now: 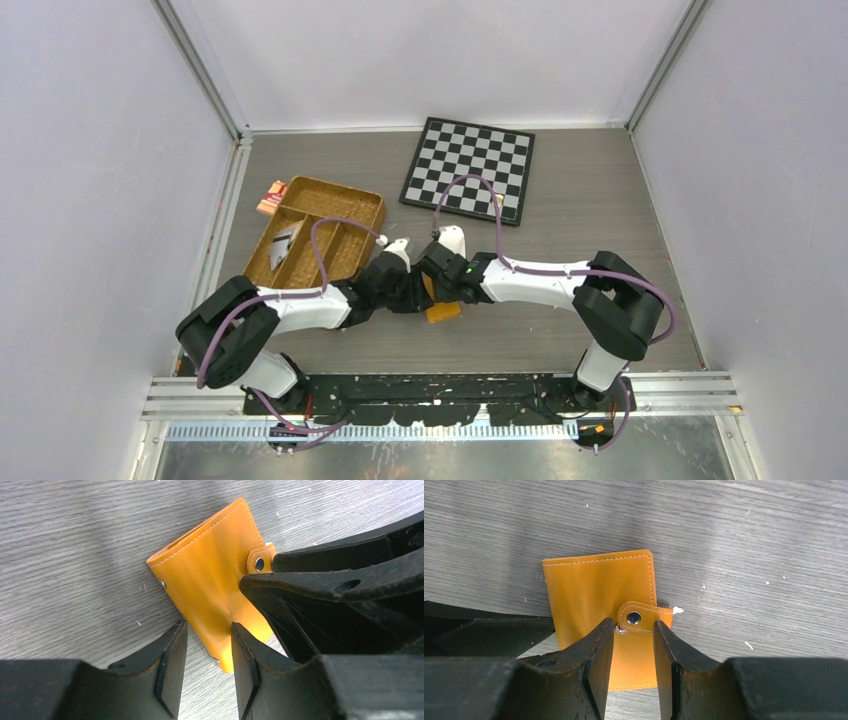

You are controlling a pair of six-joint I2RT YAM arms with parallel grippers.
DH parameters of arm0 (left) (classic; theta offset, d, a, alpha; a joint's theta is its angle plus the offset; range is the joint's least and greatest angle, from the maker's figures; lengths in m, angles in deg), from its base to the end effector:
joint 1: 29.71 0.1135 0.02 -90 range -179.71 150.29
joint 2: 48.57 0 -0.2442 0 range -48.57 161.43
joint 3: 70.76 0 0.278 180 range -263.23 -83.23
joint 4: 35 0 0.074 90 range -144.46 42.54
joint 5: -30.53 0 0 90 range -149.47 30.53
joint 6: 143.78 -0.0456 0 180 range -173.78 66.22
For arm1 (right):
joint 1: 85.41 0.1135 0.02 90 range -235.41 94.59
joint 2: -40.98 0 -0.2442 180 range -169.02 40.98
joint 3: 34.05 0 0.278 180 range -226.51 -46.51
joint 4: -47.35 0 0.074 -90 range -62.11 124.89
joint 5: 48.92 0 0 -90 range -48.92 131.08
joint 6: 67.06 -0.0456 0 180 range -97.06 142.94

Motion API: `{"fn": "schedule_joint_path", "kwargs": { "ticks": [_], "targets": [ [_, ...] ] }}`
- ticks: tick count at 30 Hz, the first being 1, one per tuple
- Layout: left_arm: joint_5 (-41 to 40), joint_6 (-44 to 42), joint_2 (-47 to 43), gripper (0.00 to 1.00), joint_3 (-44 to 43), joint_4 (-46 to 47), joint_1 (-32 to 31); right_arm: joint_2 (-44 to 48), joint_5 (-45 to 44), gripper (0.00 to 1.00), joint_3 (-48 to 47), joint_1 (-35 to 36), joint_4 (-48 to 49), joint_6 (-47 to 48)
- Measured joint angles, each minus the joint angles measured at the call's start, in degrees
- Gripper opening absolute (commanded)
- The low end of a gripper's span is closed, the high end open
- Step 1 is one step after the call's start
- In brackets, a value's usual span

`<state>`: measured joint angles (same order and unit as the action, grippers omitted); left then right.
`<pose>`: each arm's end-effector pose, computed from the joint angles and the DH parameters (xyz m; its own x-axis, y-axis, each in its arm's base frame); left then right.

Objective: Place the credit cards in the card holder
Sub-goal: Move the card holder to the center of the board.

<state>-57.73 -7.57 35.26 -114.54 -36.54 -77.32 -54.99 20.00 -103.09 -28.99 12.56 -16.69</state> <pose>0.1985 -0.2195 0.0980 -0.8537 -0.1351 -0.5030 0.1984 0.8086 -0.5539 0.2064 0.2812 0.1278 -0.8108 -0.1453 -0.5669 -0.2154 0.9748 0.0582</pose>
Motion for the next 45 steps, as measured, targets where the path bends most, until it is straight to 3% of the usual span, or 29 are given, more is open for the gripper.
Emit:
{"fn": "schedule_joint_path", "kwargs": {
  "ticks": [6, 11, 20, 34, 37, 39, 45],
  "targets": [
    [0.00, 0.07, 0.07, 0.39, 0.00, 0.09, 0.00, -1.70, -3.15, 0.38, -1.51, 1.20, -0.15, 1.64],
    [0.02, 0.17, 0.31, 0.38, 0.20, 0.72, 0.07, -2.93, -6.21, 0.20, -2.56, 2.01, 0.26, 2.49],
    [0.11, 0.28, 1.16, 0.38, 0.20, 2.21, 0.55, -4.07, -11.28, 0.01, -3.61, 1.57, 0.37, 2.05],
    [-1.70, -0.20, 1.60, 0.38, -0.72, 1.66, 0.33, -0.11, -17.46, 0.01, 0.42, 2.78, -6.69, -4.33],
    [-1.73, -0.31, 1.79, 0.38, -1.07, 1.36, 0.33, 0.44, -17.75, 0.08, 1.55, 2.78, -9.14, -6.51],
    [-1.77, -0.55, 1.81, 0.38, -1.38, 0.83, 0.33, 1.36, -17.94, 0.18, 2.16, 2.78, -10.58, -7.87],
    [-1.88, -2.01, 2.23, 0.42, -3.06, -1.64, 0.33, 8.59, -20.20, 0.81, 3.80, 2.75, -16.11, -12.85]
  ]
}}
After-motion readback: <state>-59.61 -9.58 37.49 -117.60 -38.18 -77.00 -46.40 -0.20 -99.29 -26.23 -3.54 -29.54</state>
